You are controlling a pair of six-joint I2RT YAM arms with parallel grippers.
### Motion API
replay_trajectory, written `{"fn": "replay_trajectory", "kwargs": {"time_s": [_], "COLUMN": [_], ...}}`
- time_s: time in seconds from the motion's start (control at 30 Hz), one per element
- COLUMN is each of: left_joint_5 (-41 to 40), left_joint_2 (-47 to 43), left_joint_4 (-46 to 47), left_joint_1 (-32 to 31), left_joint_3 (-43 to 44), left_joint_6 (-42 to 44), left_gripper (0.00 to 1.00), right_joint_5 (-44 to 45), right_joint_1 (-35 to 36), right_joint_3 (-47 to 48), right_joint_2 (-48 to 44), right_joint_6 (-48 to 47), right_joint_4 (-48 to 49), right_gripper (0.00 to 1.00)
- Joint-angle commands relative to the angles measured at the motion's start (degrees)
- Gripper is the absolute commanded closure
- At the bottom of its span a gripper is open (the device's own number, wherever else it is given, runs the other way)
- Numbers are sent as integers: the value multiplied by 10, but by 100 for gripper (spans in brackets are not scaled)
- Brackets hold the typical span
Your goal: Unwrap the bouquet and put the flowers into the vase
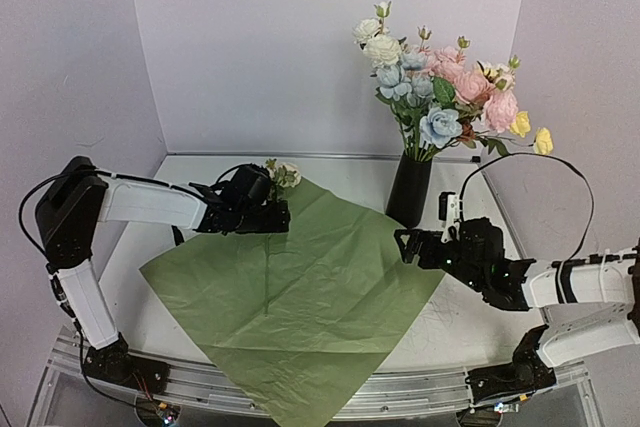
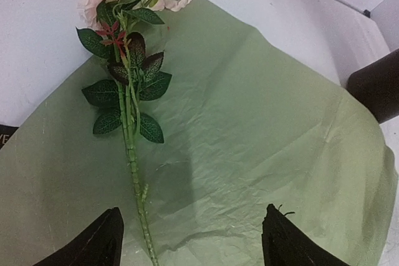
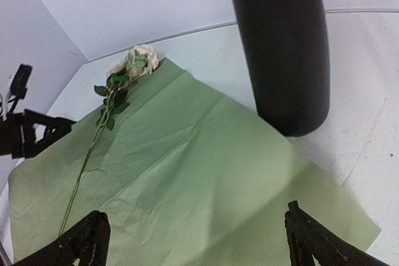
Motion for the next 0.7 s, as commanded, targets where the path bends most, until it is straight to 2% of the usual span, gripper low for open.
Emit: {"fn": "replay_trajectory", "kwargs": {"time_s": [0.0, 0.17, 0.67], "left_joint_5": [-12, -14, -10], "left_joint_2": [43, 87, 183], "left_joint_4": [-32, -49, -102], "left_joint_1": [15, 29, 57], "left_joint_3": [66, 96, 174], "left_joint_6": [14, 22, 47], "left_gripper": [26, 36, 42], "right_joint_5": [32, 51, 83], "right_joint_1": [44, 93, 203], "right_joint_3": [-8, -7, 55], "right_joint_2": [0, 29, 128], "right_joint_6": [25, 38, 38], "right_joint_4": [11, 27, 55], "right_gripper": [2, 2, 2]}}
